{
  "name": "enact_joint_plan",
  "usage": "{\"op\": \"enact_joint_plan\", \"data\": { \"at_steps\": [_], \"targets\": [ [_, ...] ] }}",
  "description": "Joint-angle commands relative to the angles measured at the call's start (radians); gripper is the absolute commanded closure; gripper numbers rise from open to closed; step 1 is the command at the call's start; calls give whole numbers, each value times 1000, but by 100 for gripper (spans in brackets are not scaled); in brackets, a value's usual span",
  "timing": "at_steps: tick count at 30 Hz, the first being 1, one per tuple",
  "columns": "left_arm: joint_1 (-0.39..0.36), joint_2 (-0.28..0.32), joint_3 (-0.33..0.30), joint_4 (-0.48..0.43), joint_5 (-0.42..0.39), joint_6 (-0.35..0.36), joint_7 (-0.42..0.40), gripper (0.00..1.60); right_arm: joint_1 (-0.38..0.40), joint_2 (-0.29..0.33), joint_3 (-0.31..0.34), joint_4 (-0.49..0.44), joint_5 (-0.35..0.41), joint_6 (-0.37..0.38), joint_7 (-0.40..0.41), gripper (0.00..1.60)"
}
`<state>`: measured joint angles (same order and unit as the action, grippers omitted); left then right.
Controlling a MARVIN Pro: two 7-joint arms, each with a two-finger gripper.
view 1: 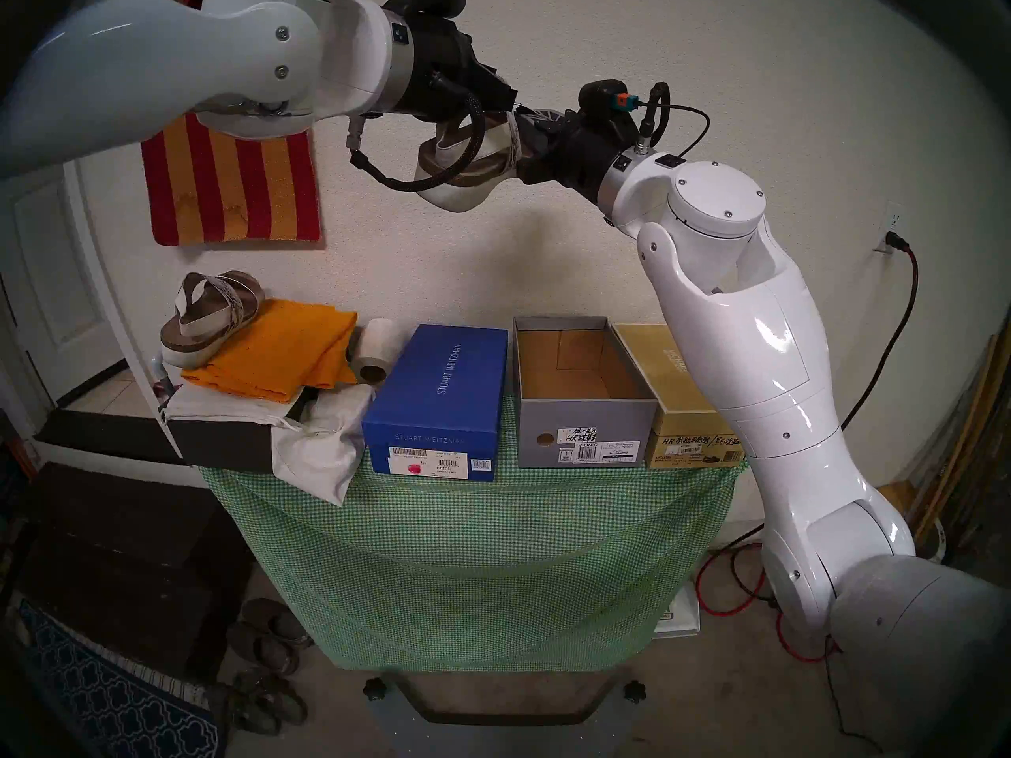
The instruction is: Put shoes into shoe box
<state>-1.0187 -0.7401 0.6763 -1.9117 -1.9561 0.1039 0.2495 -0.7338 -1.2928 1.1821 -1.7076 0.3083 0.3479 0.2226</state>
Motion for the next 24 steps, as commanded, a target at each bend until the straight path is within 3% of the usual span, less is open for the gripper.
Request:
{"op": "enact_joint_plan", "data": {
  "at_steps": [1, 2, 9, 12, 20, 22, 24],
  "targets": [
    [3, 10, -14, 10, -29, 4, -37, 0, -26, 28, 16, -4, -12, -50, 3, 160],
    [17, 30, -37, 14, -72, 18, -92, 0, -27, 29, 19, -1, -11, -48, 3, 160],
    [34, 81, -97, 28, -245, 110, -210, 0, -24, 36, 26, 25, -30, -41, -7, 160],
    [30, 94, -107, 52, -299, 185, -259, 0, -8, 38, 30, 55, -36, -41, -5, 160],
    [5, 132, -71, 94, -296, 334, -388, 0, 41, 48, 38, 120, -55, -48, 10, 160],
    [-6, 138, -62, 91, -261, 321, -369, 0, 52, 64, 34, 128, -55, -49, 40, 160],
    [-8, 152, -64, 89, -253, 287, -356, 0, 67, 110, 13, 117, -30, 21, 107, 160]
  ]
}}
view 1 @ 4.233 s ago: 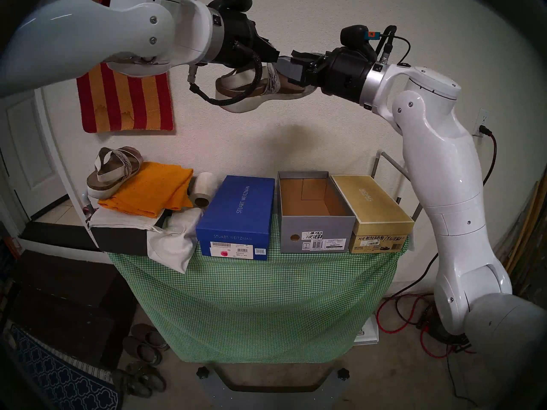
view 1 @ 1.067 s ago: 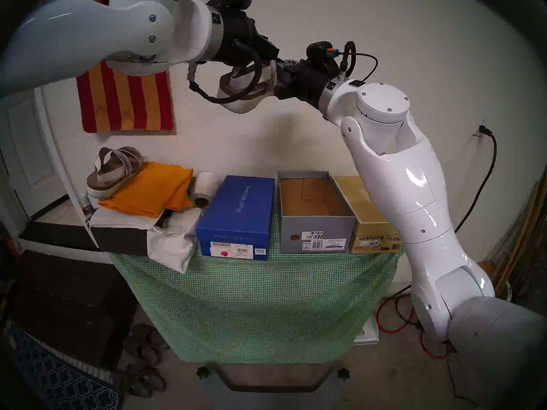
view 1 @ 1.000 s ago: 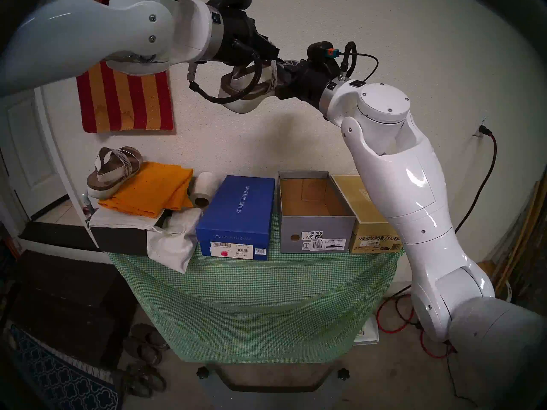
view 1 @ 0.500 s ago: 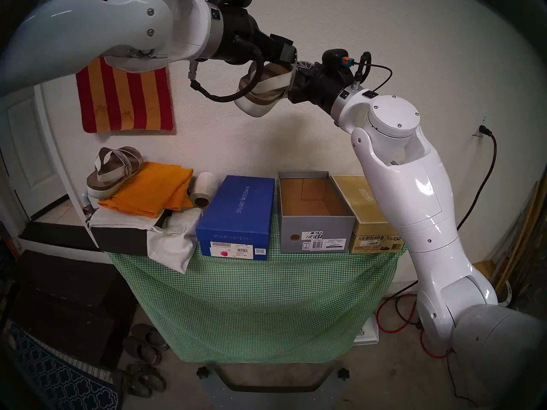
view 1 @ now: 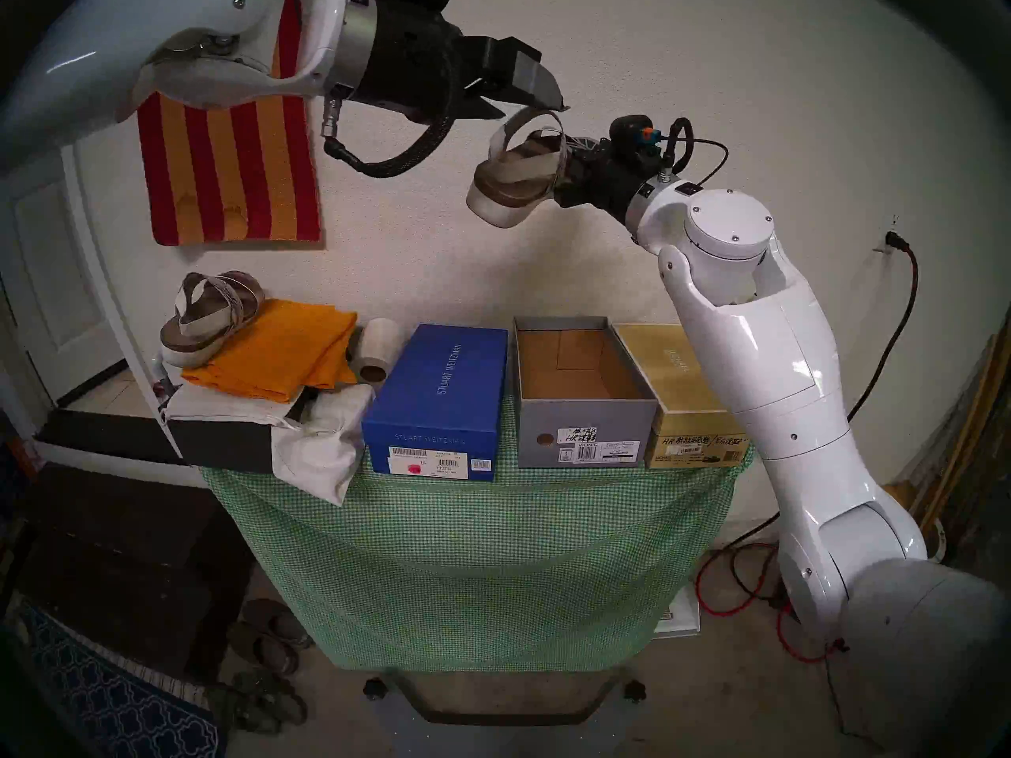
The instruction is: Put shoes into shoe box
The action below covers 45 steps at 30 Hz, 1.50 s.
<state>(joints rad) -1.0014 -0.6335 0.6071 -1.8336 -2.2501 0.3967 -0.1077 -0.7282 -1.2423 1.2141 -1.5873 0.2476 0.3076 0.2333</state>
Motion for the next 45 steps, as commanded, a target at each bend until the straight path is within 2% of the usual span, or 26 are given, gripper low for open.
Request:
{"op": "enact_joint_plan", "data": {
  "at_steps": [1, 2, 4, 5, 10, 16, 19, 20, 21, 22, 28, 32, 35, 36, 37, 39, 40, 45],
  "targets": [
    [-27, 51, 4, 13, 34, -13, 6, 0, 61, 65, -16, -5, 40, 77, 122, 160],
    [-27, 49, 4, 15, 33, -10, 4, 0, 69, 98, -46, -15, 73, 109, 128, 160],
    [-28, 50, 6, 15, 36, -10, 2, 0, 73, 121, -55, -28, 67, 121, 158, 160],
    [-29, 50, 6, 15, 38, -10, 1, 0, 80, 128, -52, -32, 54, 139, 175, 160],
    [-30, 51, 8, 14, 42, -12, -2, 0, 131, 197, -48, -59, 92, 248, 286, 160],
    [-31, 53, 9, 12, 48, -15, -3, 0, 170, 257, -69, -74, 89, 333, 387, 160],
    [-31, 55, 9, 11, 50, -17, -3, 0, 196, 293, -100, -68, 77, 363, 447, 160],
    [-31, 55, 9, 10, 51, -17, -3, 0, 224, 356, -138, -68, 75, 365, 539, 160],
    [-31, 55, 9, 10, 51, -17, -3, 0, 224, 356, -138, -68, 75, 365, 539, 160],
    [-31, 55, 9, 10, 51, -18, -3, 0, 216, 322, -132, -64, 56, 373, 494, 160],
    [-31, 57, 9, 9, 54, -19, -3, 0, 256, 392, -234, -33, -52, 310, 604, 160],
    [-31, 57, 9, 8, 55, -21, -3, 0, 302, 439, -308, 7, -133, 237, 680, 160],
    [-31, 58, 9, 8, 54, -21, -3, 0, 338, 430, -350, 56, -197, 186, 735, 160],
    [-31, 58, 9, 7, 54, -22, -3, 0, 358, 427, -371, 83, -210, 149, 758, 160],
    [-31, 58, 9, 7, 53, -22, -2, 0, 343, 412, -353, 77, -248, 163, 766, 160],
    [-31, 58, 9, 7, 53, -22, -2, 0, 385, 400, -383, 122, -267, 113, 820, 160],
    [-31, 58, 10, 7, 52, -22, -2, 0, 380, 387, -370, 132, -280, 103, 831, 160],
    [-32, 58, 10, 7, 50, -23, -1, 0, 435, 337, -404, 206, -345, 42, 932, 160]
  ]
}}
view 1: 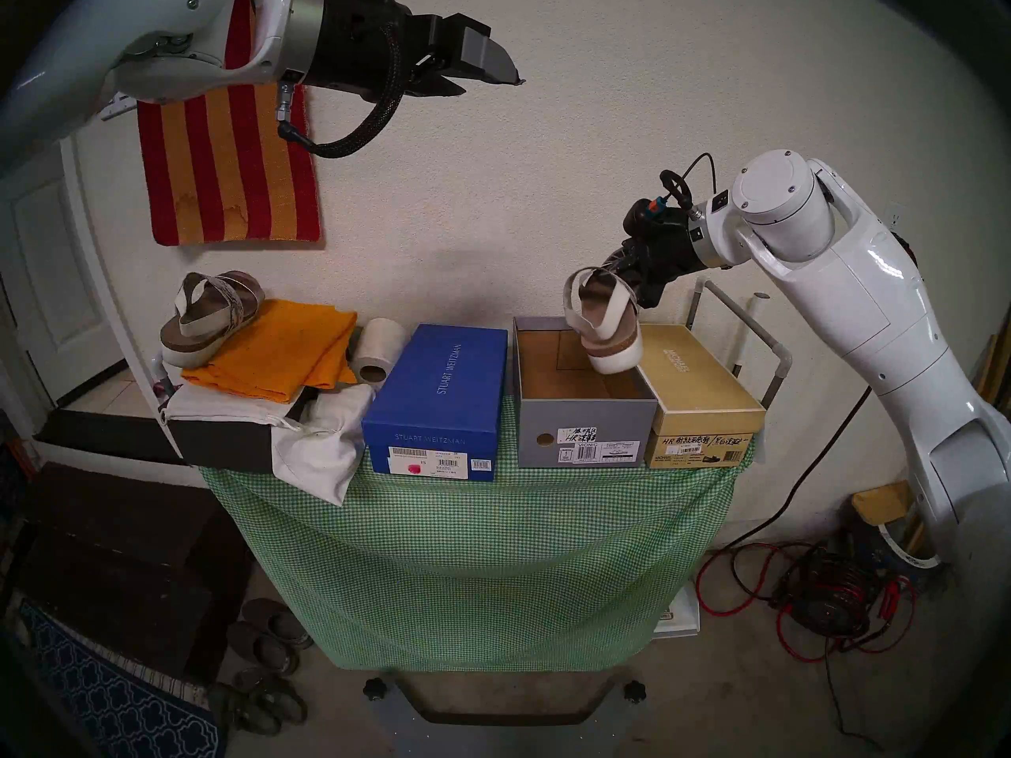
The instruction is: Put shoes into shoe box
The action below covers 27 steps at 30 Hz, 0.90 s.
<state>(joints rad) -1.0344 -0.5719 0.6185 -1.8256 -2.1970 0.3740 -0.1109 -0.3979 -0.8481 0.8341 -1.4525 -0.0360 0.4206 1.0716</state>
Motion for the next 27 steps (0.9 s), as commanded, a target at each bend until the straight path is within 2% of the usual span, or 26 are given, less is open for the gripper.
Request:
{"op": "enact_joint_plan", "data": {
  "at_steps": [1, 4, 5, 10, 21, 27],
  "targets": [
    [1, -4, -1, -1, -3, 0, 2, 0, 114, -69, -32, 87, -75, -82, 107, 160],
    [0, -4, -1, -2, -4, -1, 3, 0, 134, -100, -51, 132, -103, -104, 145, 160],
    [0, -5, 0, -2, -5, -1, 3, 0, 162, -107, -83, 161, -102, -115, 161, 160],
    [-1, -5, 0, -2, -6, -1, 4, 0, 156, -137, -121, 213, -130, -167, 206, 160],
    [-1, -6, 2, -2, -7, -2, 5, 0, 82, -130, -146, 216, -135, -186, 190, 160],
    [-2, -6, 2, -2, -8, -2, 5, 0, 62, -122, -169, 231, -163, -224, 177, 160]
  ]
}}
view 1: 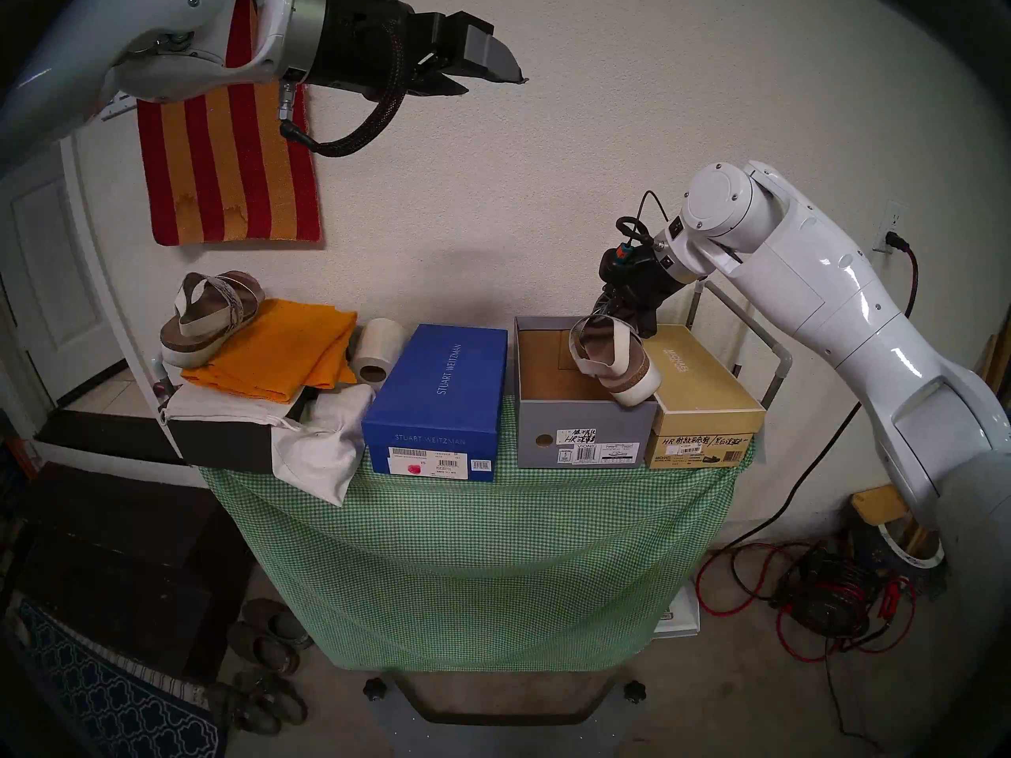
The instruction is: Put shoes into shoe box
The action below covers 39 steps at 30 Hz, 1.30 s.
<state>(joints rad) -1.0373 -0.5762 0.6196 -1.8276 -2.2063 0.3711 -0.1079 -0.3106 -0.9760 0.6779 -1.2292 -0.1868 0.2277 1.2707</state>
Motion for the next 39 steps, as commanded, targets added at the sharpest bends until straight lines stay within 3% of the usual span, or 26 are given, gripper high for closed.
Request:
{"op": "enact_joint_plan", "data": {
  "at_steps": [1, 9, 17, 23, 39],
  "targets": [
    [1, -2, 1, 0, 2, 1, 2, 0, -25, 6, -12, 8, -12, -31, -22, 160],
    [0, -2, 2, 0, 1, 0, 1, 0, 44, -77, -10, 173, -42, -77, -58, 160],
    [0, -2, 3, 0, 1, 0, 1, 0, 77, -126, -9, 219, -46, -83, -51, 160],
    [-1, -2, 3, 0, 1, 0, 1, 0, 51, -150, 19, 247, -16, -111, -75, 160],
    [-2, -3, 4, 0, 0, -1, 1, 0, -61, -83, -56, 216, -61, -158, -89, 160]
  ]
}}
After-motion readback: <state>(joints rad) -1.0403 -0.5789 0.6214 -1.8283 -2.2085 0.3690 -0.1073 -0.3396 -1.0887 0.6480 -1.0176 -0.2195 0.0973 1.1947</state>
